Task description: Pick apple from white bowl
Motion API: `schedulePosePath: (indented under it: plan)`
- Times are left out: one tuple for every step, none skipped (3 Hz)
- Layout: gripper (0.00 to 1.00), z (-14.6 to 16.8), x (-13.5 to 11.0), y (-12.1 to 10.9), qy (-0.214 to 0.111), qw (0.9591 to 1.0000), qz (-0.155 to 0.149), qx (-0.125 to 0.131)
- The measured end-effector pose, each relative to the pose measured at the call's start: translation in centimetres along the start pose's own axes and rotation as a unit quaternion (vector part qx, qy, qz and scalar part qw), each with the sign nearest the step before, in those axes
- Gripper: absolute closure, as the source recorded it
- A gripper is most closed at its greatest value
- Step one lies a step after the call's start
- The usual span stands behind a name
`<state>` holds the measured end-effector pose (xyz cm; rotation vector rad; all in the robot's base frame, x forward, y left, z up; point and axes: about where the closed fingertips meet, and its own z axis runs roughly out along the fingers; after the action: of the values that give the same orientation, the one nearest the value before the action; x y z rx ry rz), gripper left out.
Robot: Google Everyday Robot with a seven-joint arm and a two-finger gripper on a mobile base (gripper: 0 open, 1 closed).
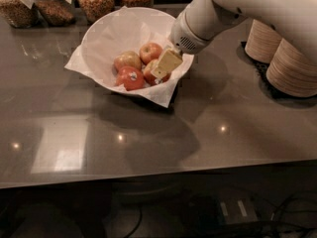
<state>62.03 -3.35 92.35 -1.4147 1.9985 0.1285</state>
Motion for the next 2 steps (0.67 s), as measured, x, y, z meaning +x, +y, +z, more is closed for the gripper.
schedulePosePath:
  plan:
    - [0.37,1.0,0.0,0.5,-0.001,0.9999,0.007,-0.008]
    - [0.34,2.9,0.4,1.4,0.003,0.9997,0.018,-0.019]
